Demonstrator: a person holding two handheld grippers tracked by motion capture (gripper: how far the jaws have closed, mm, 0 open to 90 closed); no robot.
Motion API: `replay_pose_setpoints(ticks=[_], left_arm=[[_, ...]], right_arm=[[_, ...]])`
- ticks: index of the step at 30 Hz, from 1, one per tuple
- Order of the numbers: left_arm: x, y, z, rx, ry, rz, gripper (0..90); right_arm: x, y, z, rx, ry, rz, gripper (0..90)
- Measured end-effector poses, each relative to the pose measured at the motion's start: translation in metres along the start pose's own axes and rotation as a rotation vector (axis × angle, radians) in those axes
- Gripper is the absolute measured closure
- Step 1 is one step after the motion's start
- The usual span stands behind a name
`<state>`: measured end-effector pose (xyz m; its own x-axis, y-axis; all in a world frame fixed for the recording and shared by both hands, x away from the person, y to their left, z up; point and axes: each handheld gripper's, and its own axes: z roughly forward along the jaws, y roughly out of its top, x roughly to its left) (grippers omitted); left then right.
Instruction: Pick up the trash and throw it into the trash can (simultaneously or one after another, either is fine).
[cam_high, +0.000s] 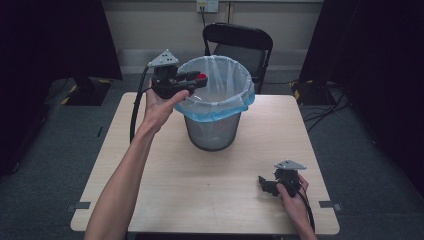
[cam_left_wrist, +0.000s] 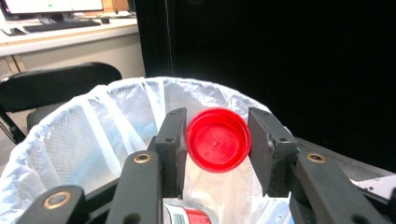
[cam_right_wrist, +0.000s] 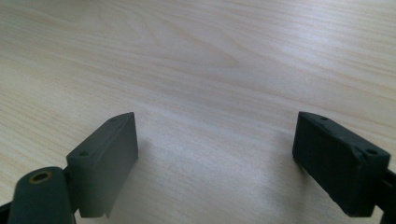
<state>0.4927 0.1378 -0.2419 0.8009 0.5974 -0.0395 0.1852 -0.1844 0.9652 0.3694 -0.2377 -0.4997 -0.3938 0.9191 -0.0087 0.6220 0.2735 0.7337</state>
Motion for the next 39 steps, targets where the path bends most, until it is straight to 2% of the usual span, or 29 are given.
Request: replay_pose_setpoints(ticks=[2, 4, 11, 15, 19, 22, 32, 39], left_arm=[[0.000, -0.001, 0.002, 0.006, 0.004, -0.001, 57.5], [0.000, -0.002, 0.003, 0.012, 0.020, -0.004, 47.8], [-0.001, -0.002, 0.000, 0.000, 0.028, -0.014, 24.5], [0.000, -0.001, -0.004, 0.001, 0.018, -0.039, 17.2], [0.001, -0.002, -0.012, -0.013, 0.017, -0.049, 15.5], [0.001, -0.004, -0.018, -0.035, 0.002, -0.059, 17.3], [0.001, -0.005, -0.039, -0.040, 0.035, -0.035, 16.1], [0.002, -0.007, -0.049, -0.040, 0.040, -0.033, 15.7]], right_arm=[[0.000, 0.000, 0.000, 0.000, 0.000, 0.000, 13.5], [0.000, 0.000, 0.000, 0.001, 0.000, 0.001, 13.5], [0.000, 0.000, 0.000, 0.000, 0.000, 0.000, 13.5], [0.000, 0.000, 0.000, 0.000, 0.000, 0.000, 13.5], [0.000, 0.000, 0.000, 0.000, 0.000, 0.000, 13.5], [0.000, 0.000, 0.000, 0.000, 0.000, 0.000, 13.5], [0.000, 0.000, 0.000, 0.000, 0.000, 0.000, 13.5], [0.000, 0.000, 0.000, 0.000, 0.000, 0.000, 13.5]])
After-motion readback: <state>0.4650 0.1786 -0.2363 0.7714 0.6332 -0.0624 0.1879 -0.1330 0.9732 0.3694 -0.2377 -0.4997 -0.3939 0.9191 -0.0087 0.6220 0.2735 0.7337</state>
